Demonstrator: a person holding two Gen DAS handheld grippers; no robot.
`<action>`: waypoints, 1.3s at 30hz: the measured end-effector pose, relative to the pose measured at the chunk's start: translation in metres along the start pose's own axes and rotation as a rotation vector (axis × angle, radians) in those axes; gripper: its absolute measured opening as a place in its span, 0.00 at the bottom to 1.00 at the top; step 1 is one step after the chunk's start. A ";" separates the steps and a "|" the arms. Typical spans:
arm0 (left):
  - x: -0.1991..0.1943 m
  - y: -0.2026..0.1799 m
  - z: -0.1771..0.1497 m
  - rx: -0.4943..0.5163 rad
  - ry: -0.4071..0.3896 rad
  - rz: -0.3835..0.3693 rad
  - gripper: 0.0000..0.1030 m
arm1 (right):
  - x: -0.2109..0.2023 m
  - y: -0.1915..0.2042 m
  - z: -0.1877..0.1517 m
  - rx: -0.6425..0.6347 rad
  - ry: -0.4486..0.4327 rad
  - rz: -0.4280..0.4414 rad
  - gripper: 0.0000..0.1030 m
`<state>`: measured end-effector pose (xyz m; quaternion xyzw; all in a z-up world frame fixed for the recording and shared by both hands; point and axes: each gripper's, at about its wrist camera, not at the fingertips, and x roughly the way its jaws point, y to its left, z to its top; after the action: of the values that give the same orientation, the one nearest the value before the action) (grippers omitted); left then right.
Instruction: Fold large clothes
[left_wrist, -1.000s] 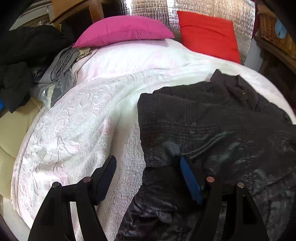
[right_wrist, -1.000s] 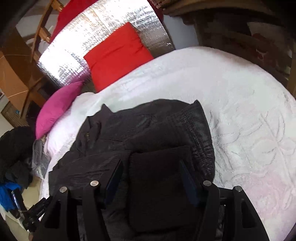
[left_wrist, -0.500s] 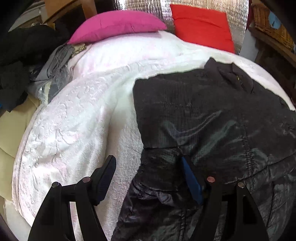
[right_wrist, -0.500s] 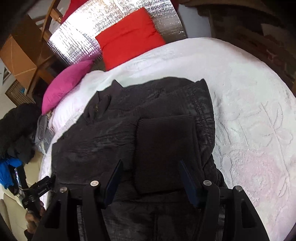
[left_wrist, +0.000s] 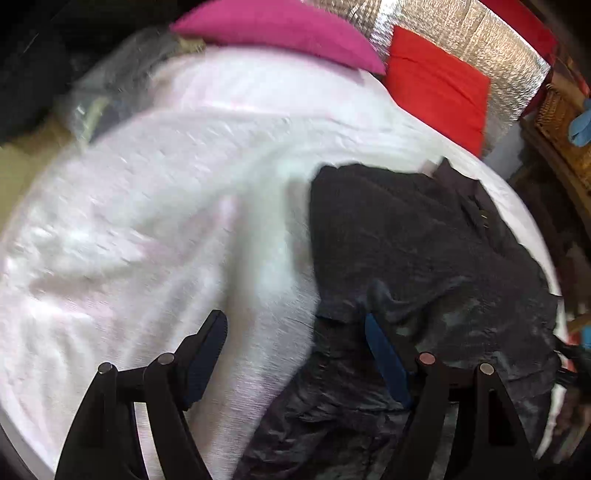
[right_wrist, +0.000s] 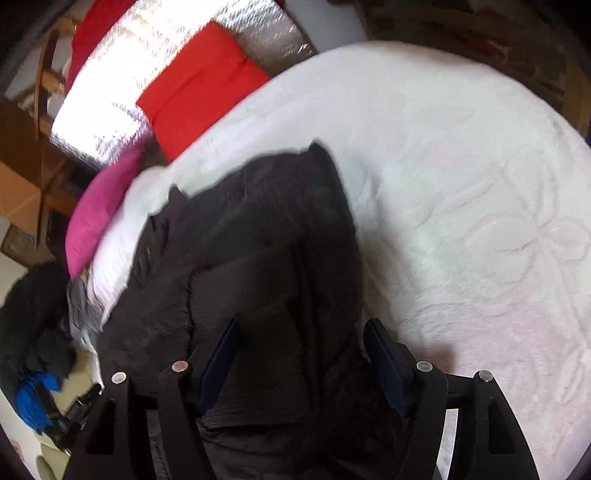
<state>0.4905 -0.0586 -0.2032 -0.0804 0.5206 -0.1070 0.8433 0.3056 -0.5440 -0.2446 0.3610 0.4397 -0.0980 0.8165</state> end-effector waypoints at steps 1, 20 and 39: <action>0.004 0.001 -0.001 -0.013 0.024 -0.043 0.75 | 0.003 0.002 -0.001 -0.007 -0.006 0.008 0.73; 0.017 -0.018 -0.003 -0.042 0.051 -0.135 0.48 | -0.019 0.026 -0.001 -0.106 -0.199 -0.044 0.43; -0.100 0.008 -0.083 0.052 -0.201 0.021 0.69 | -0.087 0.015 -0.050 -0.108 -0.197 0.019 0.65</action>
<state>0.3732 -0.0267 -0.1563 -0.0633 0.4310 -0.1031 0.8942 0.2287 -0.5125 -0.1861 0.3091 0.3586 -0.1013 0.8750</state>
